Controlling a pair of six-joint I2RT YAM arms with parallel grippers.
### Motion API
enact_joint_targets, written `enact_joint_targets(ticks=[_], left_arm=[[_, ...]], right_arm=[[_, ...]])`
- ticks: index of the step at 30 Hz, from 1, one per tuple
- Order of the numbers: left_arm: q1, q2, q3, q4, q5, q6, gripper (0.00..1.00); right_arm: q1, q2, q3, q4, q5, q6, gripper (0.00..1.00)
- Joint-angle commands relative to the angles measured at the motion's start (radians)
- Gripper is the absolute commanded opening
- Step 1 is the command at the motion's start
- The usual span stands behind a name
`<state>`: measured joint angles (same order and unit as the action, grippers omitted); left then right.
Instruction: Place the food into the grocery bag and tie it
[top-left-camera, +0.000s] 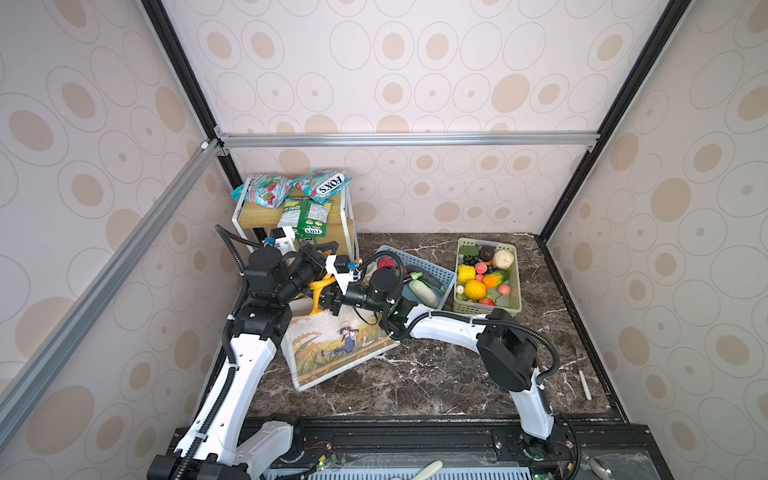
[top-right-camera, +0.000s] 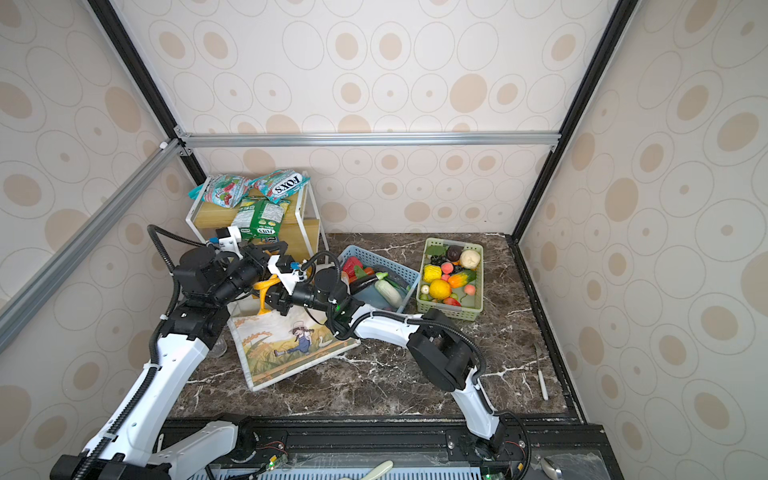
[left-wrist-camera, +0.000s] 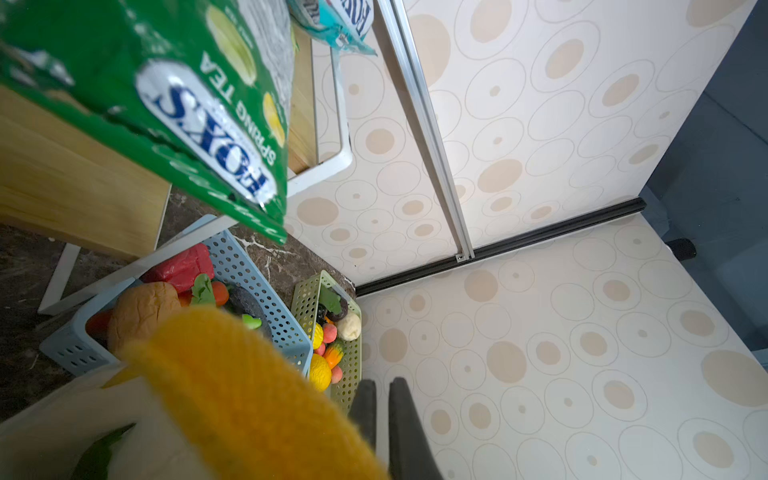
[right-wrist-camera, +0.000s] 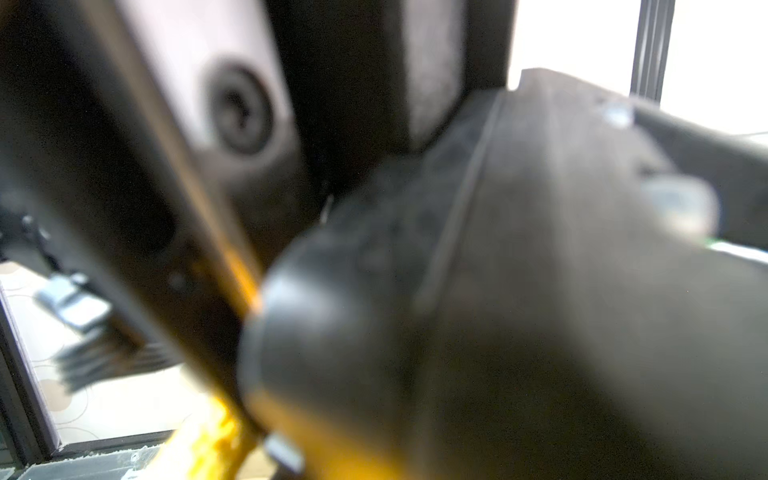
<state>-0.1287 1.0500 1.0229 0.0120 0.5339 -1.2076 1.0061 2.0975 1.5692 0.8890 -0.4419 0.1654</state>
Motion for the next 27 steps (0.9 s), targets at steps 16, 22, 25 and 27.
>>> enact_joint_targets(ticks=[16, 22, 25, 27], left_arm=[[0.129, -0.047, 0.039, 0.000, 0.048, 0.069, 0.00], [0.143, -0.001, 0.036, 0.069, 0.127, 0.060, 0.00], [0.142, 0.030, 0.071, -0.003, 0.190, 0.129, 0.00], [0.141, 0.058, 0.097, -0.052, 0.265, 0.182, 0.00]], right_arm=[[-0.052, -0.324, -0.463, -0.114, -0.101, 0.374, 0.01], [-0.083, -0.423, -0.480, -0.217, -0.152, 0.318, 0.16], [-0.098, -0.420, -0.482, -0.160, -0.190, 0.297, 0.28], [-0.105, -0.396, -0.449, -0.185, -0.238, 0.261, 0.36]])
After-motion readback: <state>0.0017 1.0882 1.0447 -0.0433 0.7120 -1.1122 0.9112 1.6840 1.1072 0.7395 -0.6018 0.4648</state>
